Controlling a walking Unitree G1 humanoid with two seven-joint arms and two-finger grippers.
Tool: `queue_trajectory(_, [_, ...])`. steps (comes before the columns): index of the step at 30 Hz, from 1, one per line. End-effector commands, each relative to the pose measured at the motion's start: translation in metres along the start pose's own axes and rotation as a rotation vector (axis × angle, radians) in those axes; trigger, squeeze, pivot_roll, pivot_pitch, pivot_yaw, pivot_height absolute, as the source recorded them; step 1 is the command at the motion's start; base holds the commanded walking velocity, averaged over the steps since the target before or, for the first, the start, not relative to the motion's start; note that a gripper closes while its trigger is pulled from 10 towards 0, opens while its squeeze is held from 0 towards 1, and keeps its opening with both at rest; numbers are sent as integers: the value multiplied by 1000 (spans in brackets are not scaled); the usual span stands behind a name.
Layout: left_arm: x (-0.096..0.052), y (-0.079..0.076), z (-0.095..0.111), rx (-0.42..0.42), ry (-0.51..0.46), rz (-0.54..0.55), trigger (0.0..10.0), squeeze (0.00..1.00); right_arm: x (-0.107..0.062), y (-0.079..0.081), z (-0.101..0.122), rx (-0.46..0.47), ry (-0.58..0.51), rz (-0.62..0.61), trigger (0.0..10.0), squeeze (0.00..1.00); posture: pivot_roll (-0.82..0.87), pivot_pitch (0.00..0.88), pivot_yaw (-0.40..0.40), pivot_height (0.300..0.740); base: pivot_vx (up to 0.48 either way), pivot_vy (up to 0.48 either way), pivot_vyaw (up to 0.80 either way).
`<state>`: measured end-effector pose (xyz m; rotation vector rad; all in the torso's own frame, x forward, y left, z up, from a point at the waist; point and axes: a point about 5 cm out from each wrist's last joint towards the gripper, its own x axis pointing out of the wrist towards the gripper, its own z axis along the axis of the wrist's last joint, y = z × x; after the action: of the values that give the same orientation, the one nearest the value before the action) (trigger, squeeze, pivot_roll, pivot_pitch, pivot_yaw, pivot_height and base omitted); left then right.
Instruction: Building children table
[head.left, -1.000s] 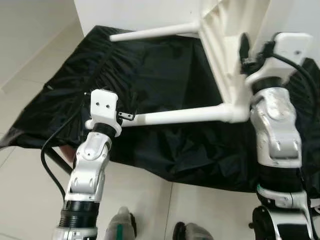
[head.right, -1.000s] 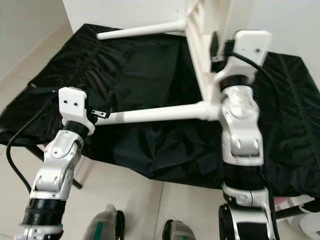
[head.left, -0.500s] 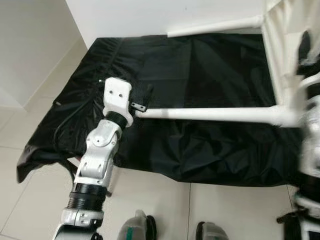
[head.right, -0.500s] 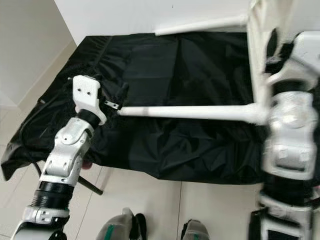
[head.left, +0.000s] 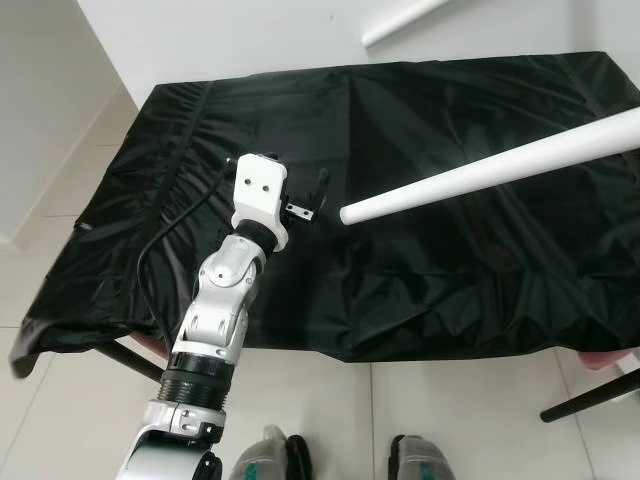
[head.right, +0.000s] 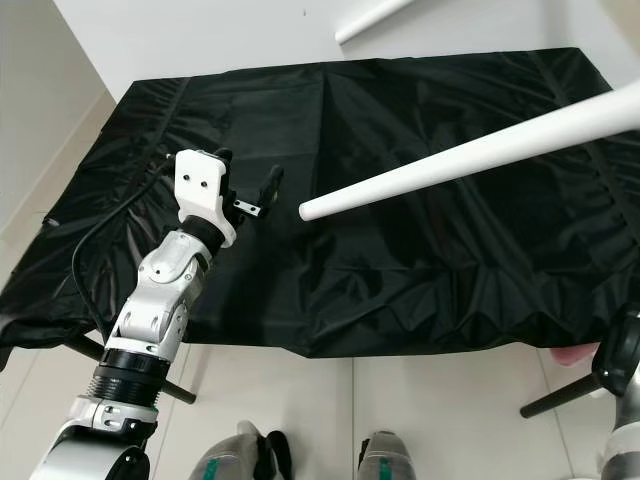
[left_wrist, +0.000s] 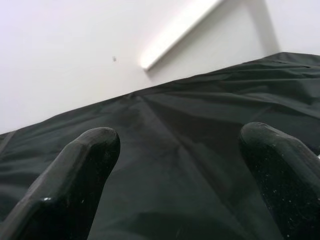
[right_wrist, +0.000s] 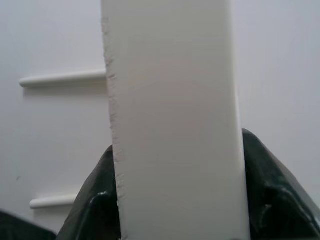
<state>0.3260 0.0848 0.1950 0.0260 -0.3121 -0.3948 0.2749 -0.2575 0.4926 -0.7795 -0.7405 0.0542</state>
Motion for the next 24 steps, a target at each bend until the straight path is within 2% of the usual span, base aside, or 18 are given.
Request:
queue_trajectory(1, [-1, 5, -3, -6, 2, 51, 10000, 0, 4, -10, 72, -195, -332, 95, 10000, 0, -257, 0, 74, 740, 0, 0, 0])
queue_trajectory(2, [-1, 5, -3, -6, 2, 51, 10000, 0, 4, -10, 72, -195, -332, 95, 10000, 0, -257, 0, 74, 740, 0, 0, 0])
queue_trajectory(3, [-1, 5, -3, -5, 0, 52, 10000, 0, 13, -8, 73, -183, -302, 179, 10000, 0, -257, 0, 65, 740, 0, 0, 0])
queue_trajectory(6, [-1, 5, -2, -5, -1, 53, 10000, 0, 17, -7, 72, -162, -283, 221, 10000, 0, -257, 0, 65, 740, 0, 0, 0])
queue_trajectory(7, [0, 7, -1, -8, -7, 64, 10000, 0, 22, -2, 71, -198, -267, 300, 10000, 0, -252, 0, 57, 740, 0, 0, 0])
queue_trajectory(9, [-1, 10, 1, -3, -18, 78, 10000, 0, 29, 6, 61, -269, -169, 455, 10000, 0, -246, 0, 49, 740, 0, 0, 0])
queue_trajectory(11, [-2, 13, 0, -7, -16, 94, 10000, 0, 32, 15, 59, -429, -167, 572, 10000, 0, -243, 0, 48, 740, 0, 0, 0])
queue_trajectory(12, [-2, 13, 0, -7, -16, 94, 10000, 0, 32, 15, 59, -429, -167, 572, 10000, 0, -243, 0, 48, 740, 0, 0, 0])
queue_trajectory(14, [-3, 15, -1, -14, -14, 110, 10000, 0, 36, 23, 59, -512, -177, 677, 10000, 0, -233, 0, 35, 740, 0, 0, 0])
queue_trajectory(15, [-3, 15, -1, -14, -14, 110, 10000, 0, 36, 23, 59, -512, -177, 677, 10000, 0, -233, 0, 35, 740, 0, 0, 0])
queue_trajectory(17, [-5, 18, -1, -21, -16, 129, 10000, 0, 41, 34, 52, -532, -102, 797, 10000, 0, -226, 0, 31, 740, 0, 0, 0])
queue_trajectory(18, [-5, 18, -1, -21, -16, 129, 10000, 0, 41, 34, 52, -532, -102, 797, 10000, 0, -226, 0, 31, 740, 0, 0, 0])
queue_trajectory(20, [-5, 20, 1, -30, -21, 139, 10000, 0, 41, 51, 41, -574, -75, 903, 10000, 0, -219, 0, 28, 740, 0, 0, 0])
queue_trajectory(21, [-5, 22, 3, -25, -23, 143, 10000, 0, 40, 60, 33, -570, -73, 956, 10000, 1000, -210, 0, 23, 740, 0, 0, 0])
queue_trajectory(24, [-6, 24, 5, -15, -23, 144, 10000, 0, 37, 70, 24, -537, -97, 1021, 10000, 1000, -201, 0, 17, 740, 0, 0, 0])
